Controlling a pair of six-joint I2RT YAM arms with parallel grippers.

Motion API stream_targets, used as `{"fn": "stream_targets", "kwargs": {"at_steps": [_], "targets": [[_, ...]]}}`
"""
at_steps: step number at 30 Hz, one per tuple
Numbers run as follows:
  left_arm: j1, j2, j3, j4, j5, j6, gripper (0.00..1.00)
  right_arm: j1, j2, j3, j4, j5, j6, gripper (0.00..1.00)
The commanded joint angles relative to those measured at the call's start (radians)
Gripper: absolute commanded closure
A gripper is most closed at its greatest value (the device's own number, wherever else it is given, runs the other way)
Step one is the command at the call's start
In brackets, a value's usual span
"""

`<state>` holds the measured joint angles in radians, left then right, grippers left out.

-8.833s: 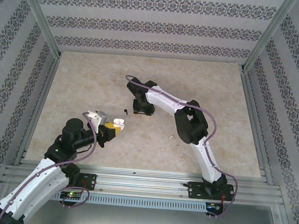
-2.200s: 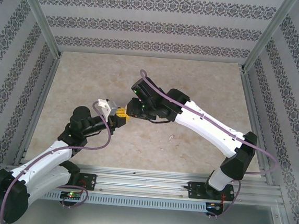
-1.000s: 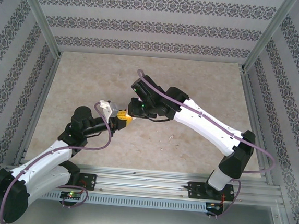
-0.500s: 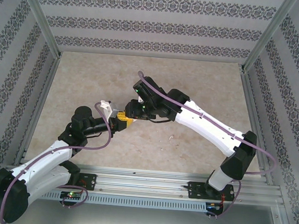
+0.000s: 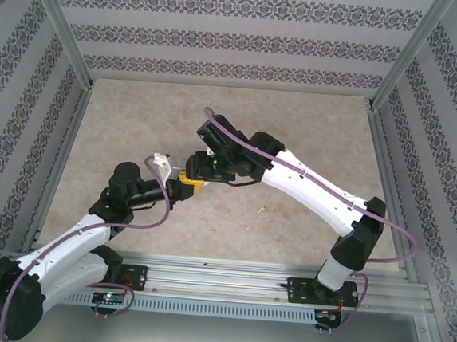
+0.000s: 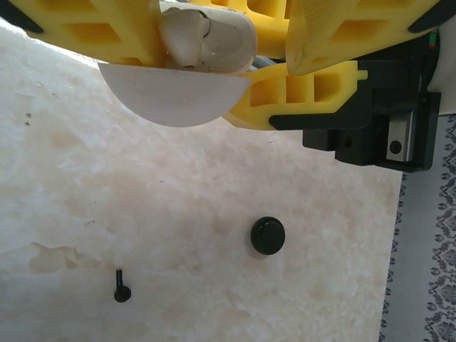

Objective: Insert the wireless bluetooth earbuds into the charging case

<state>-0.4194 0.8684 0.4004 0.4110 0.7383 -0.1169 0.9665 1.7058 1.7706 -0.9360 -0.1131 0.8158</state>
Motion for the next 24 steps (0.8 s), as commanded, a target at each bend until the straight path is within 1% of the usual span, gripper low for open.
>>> {"fn": "stream_targets", "kwargs": {"at_steps": [1,9,17,24], "targets": [[-0.013,-0.019,0.005,0.052,0.054,-0.010,1.00,0.011,0.030,0.049,-0.043,0.043,0.014,0.51],[-0.014,-0.020,0.003,0.054,0.050,-0.009,1.00,0.021,0.045,0.105,-0.135,0.114,-0.005,0.47],[-0.013,-0.020,-0.004,0.063,0.047,-0.006,1.00,0.021,0.014,0.101,-0.140,0.142,0.012,0.44],[-0.013,-0.019,-0.008,0.056,0.016,0.008,1.00,0.021,-0.036,0.073,-0.106,0.146,0.056,0.45]]}}
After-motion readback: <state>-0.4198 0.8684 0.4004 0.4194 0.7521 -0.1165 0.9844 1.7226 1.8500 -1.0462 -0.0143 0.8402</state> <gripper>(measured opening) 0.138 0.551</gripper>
